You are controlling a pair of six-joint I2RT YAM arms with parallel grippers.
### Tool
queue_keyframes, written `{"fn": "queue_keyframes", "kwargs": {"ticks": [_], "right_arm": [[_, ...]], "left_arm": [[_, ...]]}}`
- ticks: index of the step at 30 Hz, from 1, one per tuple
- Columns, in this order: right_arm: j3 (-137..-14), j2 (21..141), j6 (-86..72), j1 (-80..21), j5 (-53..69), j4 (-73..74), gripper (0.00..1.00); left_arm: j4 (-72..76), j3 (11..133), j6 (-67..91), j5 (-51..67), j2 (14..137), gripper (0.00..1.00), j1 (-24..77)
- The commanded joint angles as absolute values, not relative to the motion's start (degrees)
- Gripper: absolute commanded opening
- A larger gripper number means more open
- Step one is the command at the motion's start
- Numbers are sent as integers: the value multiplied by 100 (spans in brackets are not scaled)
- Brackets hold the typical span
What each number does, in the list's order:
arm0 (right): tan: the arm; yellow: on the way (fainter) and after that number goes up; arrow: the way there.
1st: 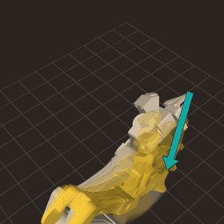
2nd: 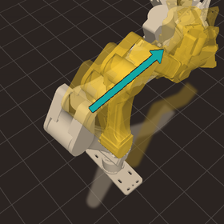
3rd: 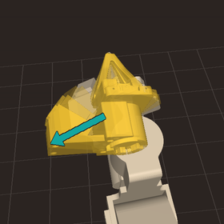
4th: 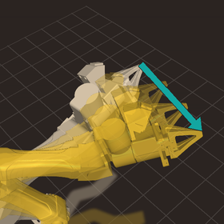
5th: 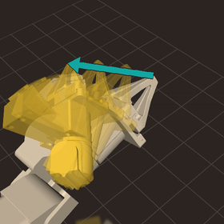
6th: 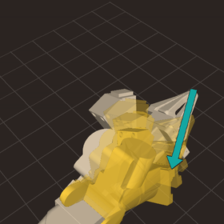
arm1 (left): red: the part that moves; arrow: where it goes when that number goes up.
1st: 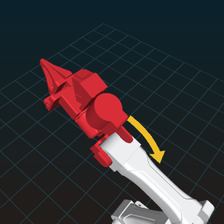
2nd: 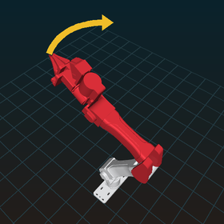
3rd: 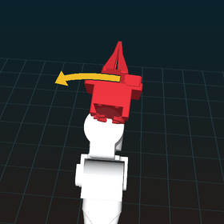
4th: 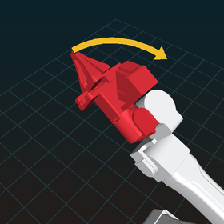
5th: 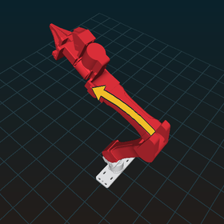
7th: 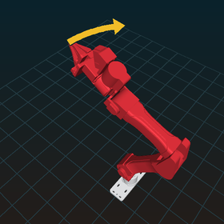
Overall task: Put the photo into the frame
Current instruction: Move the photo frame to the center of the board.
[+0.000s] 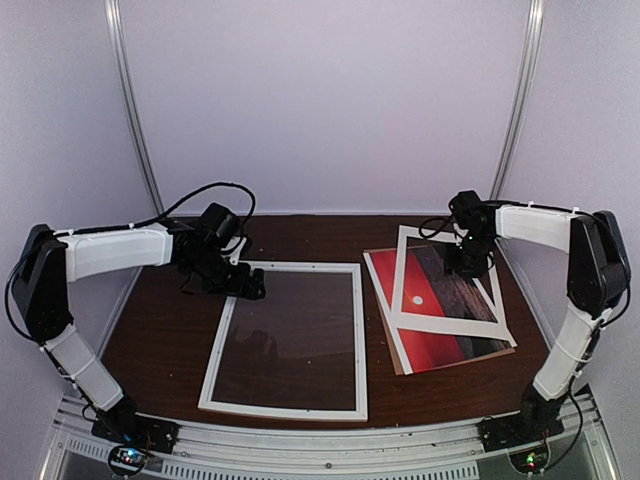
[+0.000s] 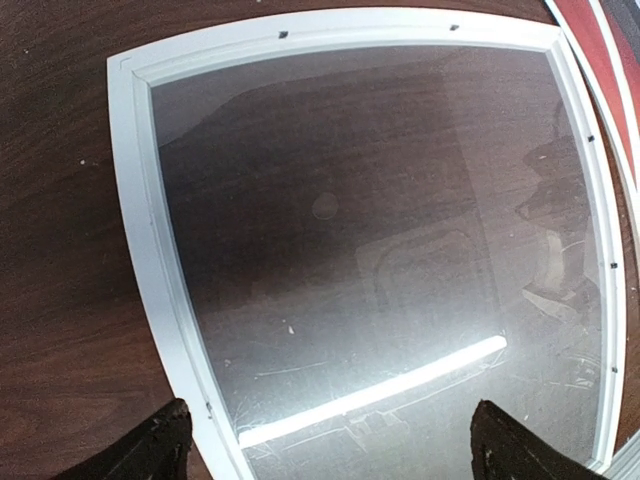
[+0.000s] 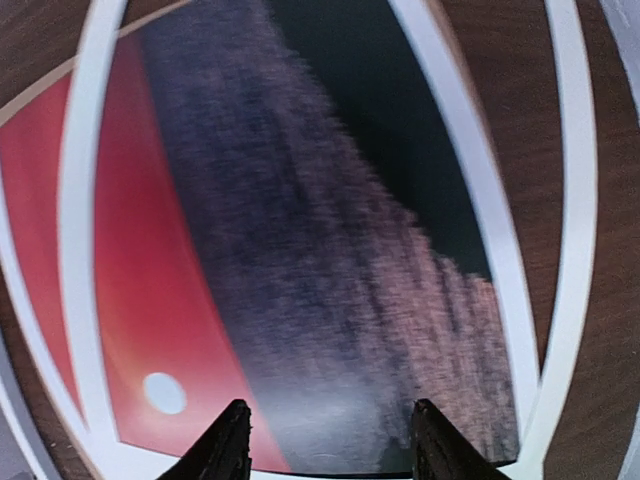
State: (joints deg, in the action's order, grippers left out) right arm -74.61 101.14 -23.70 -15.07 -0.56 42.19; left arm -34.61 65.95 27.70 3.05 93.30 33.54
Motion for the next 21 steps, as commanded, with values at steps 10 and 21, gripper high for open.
{"fn": "queue_keyframes", "kwargs": {"ticks": [10, 21], "right_arm": [[-6838, 10281, -1863, 441, -17, 4521, 54], [-6699, 10780, -1659, 869, 257, 4172, 49]], "left_arm": [[-3542, 6787, 2552, 564, 9237, 98, 3296], [-3375, 6657, 2589, 755, 9300, 98, 3296]]}}
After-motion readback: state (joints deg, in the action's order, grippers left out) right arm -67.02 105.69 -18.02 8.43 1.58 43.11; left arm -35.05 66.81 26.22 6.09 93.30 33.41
